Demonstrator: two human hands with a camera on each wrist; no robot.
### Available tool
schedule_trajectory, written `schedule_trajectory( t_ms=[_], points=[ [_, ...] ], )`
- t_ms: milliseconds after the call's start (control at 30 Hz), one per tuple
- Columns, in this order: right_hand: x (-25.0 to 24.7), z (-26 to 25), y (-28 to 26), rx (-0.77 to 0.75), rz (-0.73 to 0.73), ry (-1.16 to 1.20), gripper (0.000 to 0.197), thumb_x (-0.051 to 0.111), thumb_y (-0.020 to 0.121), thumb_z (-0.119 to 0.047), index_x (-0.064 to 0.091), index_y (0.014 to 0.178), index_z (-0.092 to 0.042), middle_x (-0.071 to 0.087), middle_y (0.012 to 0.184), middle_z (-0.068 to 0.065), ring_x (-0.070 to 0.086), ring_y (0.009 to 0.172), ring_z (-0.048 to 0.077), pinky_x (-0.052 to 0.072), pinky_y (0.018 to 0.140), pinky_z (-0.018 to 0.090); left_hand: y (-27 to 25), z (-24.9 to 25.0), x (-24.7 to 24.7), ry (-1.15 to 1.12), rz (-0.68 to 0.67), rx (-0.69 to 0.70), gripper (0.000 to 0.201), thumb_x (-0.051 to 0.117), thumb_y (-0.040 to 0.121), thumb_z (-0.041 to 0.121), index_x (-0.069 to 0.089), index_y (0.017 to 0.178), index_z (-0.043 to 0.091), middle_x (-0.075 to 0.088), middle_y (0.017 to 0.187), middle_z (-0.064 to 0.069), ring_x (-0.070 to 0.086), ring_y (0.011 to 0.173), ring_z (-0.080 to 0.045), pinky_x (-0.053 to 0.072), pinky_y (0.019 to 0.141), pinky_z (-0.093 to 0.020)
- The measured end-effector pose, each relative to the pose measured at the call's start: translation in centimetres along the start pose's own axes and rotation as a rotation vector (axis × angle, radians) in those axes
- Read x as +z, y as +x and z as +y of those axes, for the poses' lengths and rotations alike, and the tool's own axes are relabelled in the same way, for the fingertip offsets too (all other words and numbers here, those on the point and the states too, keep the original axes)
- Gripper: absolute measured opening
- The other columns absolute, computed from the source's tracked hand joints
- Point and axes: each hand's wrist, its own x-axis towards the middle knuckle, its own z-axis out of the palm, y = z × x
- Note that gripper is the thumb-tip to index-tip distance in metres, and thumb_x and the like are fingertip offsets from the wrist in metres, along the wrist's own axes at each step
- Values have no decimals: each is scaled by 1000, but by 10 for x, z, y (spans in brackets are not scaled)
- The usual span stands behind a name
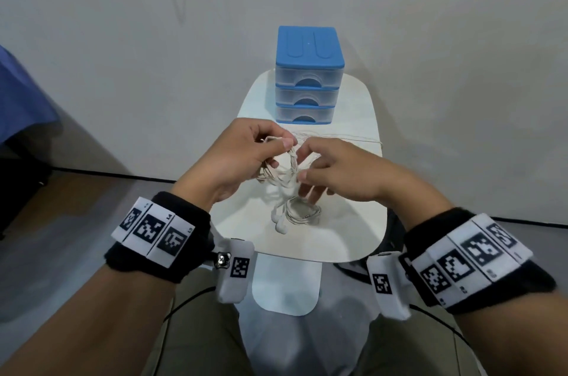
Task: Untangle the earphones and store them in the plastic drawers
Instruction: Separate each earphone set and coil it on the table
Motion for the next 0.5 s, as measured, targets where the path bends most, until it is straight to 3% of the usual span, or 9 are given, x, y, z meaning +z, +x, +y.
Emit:
schedule_trajectory(
  t_ms=[133,300,400,500],
  points=[
    [8,4,21,7,126,-26,23,69,97,-27,69,89,-5,77,87,12,71,72,15,46,65,25,-3,-9,3,39,-60,-13,8,71,96,11,76,98,6,73,81,-4,61,64,-9,37,45,-15],
    [14,11,41,43,101,-82,18,77,89,-22,72,79,-9,73,68,5,69,66,15,54,72,38,1,-21,-21,129,-184,-94,18,72,94,6,72,111,14,67,77,-3,61,62,-16,38,46,-26],
    [19,8,51,83,70,-120,16,78,90,-18,73,82,-5,71,63,2,68,59,11,52,66,31,7,-22,-39,223,-282,-159,22,75,93,7,72,113,14,68,78,0,66,72,-18,49,61,-33],
    [25,1,59,119,78,-183,16,78,89,-17,74,80,-5,71,59,0,62,51,7,50,63,25,17,-26,-45,323,-283,-191,19,78,91,8,72,108,13,70,85,-6,68,79,-20,56,78,-39]
  ],
)
